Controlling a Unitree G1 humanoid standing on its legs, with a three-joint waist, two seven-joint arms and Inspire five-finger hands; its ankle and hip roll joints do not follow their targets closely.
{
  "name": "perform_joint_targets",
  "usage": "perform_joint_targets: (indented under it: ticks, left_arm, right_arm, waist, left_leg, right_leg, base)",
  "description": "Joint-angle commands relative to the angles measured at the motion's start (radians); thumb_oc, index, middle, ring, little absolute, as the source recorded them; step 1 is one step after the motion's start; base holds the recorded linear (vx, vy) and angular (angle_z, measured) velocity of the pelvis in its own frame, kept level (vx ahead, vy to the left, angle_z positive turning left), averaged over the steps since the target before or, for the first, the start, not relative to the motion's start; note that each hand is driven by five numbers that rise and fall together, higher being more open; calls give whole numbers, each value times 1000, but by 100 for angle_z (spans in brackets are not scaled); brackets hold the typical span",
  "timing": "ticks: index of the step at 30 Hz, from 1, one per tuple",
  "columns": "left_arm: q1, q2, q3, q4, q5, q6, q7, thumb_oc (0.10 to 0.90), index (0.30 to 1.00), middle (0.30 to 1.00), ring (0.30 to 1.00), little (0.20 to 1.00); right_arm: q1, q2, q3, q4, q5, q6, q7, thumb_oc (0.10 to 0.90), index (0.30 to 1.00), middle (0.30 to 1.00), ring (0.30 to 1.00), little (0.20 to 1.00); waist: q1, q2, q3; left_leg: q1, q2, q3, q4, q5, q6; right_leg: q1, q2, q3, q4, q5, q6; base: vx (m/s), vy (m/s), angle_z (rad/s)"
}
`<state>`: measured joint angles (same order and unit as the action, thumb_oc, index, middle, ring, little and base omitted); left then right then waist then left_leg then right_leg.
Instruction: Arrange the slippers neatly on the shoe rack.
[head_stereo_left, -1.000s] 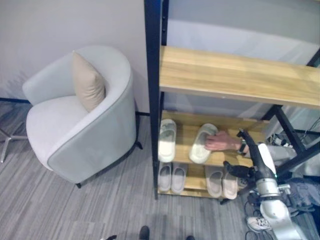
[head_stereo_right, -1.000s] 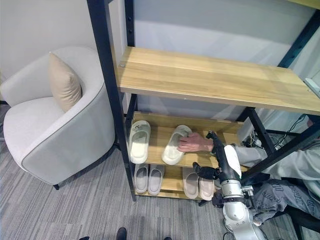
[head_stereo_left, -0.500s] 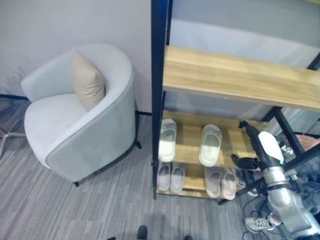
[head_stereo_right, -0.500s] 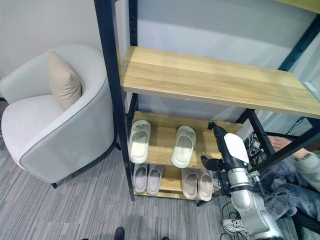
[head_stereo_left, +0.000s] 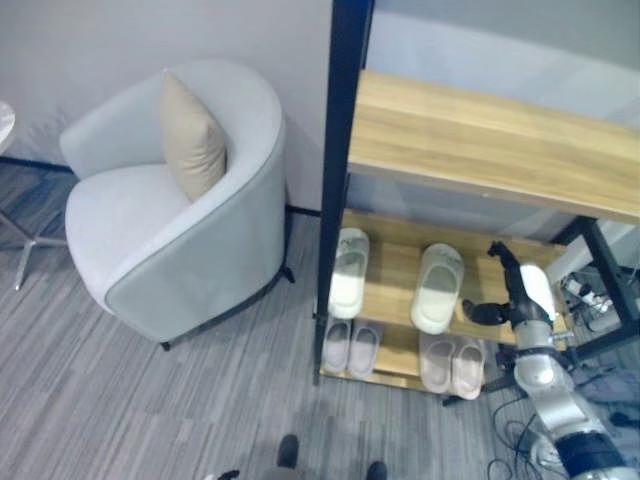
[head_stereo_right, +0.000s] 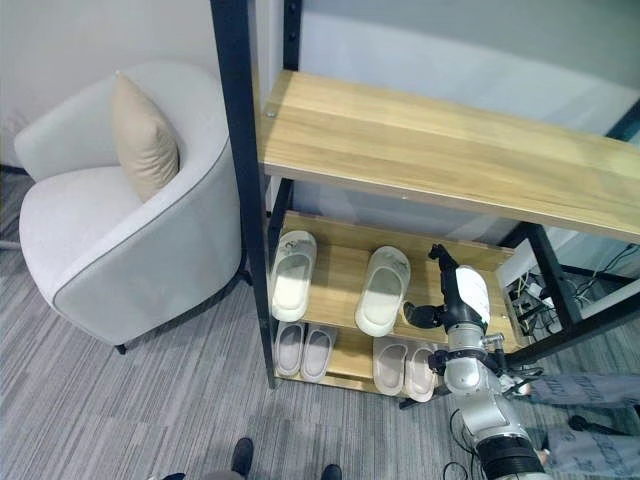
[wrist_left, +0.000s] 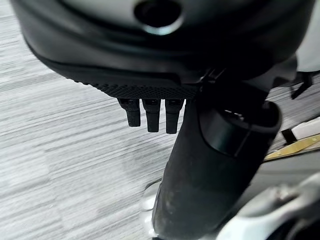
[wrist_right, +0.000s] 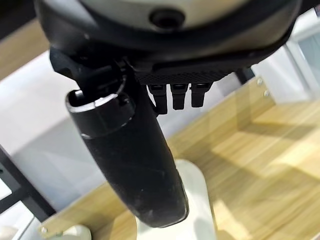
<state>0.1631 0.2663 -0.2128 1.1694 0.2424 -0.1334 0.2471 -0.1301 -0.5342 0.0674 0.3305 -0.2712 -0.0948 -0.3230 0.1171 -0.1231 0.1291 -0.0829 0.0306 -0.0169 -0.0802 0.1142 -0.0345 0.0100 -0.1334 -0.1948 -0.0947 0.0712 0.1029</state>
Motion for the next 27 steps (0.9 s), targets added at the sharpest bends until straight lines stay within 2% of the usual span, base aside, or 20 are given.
perform_joint_targets:
  ticks: [1, 10, 14, 17, 27]
  left_arm:
    - [-67, -11, -46, 55, -5, -28, 14, 800, 900, 900, 900, 900]
    - [-82, -6, -41, 54, -39, -32, 35, 800, 900, 900, 900, 900]
    - [-88, -7, -39, 54, -46, -30, 44, 800, 900, 900, 900, 900]
    - [-85, -9, -35, 53, -49, -29, 47, 800, 900, 900, 900, 900]
    - [-92, -6, -46, 47, -57, -34, 52, 800, 900, 900, 900, 900]
  right_arm:
    - [-141, -83, -39, -40, 18, -39, -118, 800, 900, 900, 900, 900]
    - [-194, -112, -32, 59, 37, -22, -156, 800, 900, 900, 900, 900]
    - [-189, -95, -33, 114, 52, -14, -167, 800, 900, 900, 900, 900]
    - [-180, -86, -37, 78, 50, -14, -167, 800, 900, 900, 900, 900]
    - [-216, -67, -13, 130, 68, -17, -182, 800, 900, 900, 900, 900]
  waist:
    - [24, 30, -2]
    - [39, 23, 35]
    - [41, 20, 39]
    - [39, 20, 39]
    - [49, 13, 52]
  left_leg:
    - [64, 12, -81, -4, -143, 18]
    - [28, 9, -94, -3, -132, 18]
    - [26, 7, -98, -3, -135, 19]
    - [27, 6, -98, -3, -136, 20]
    - [18, 5, -101, -2, -137, 21]
  right_leg:
    - [10, 2, -19, 21, -78, 31]
    - [-18, -3, -29, 28, -75, 33]
    - [-19, -4, -32, 32, -78, 34]
    - [-18, -4, -31, 32, -78, 34]
    - [-30, -4, -32, 33, -76, 34]
  base:
    - [2, 22, 16]
    - [5, 4, 2]
    - [29, 9, 1]
    - [0, 0, 0]
    - [0, 0, 0]
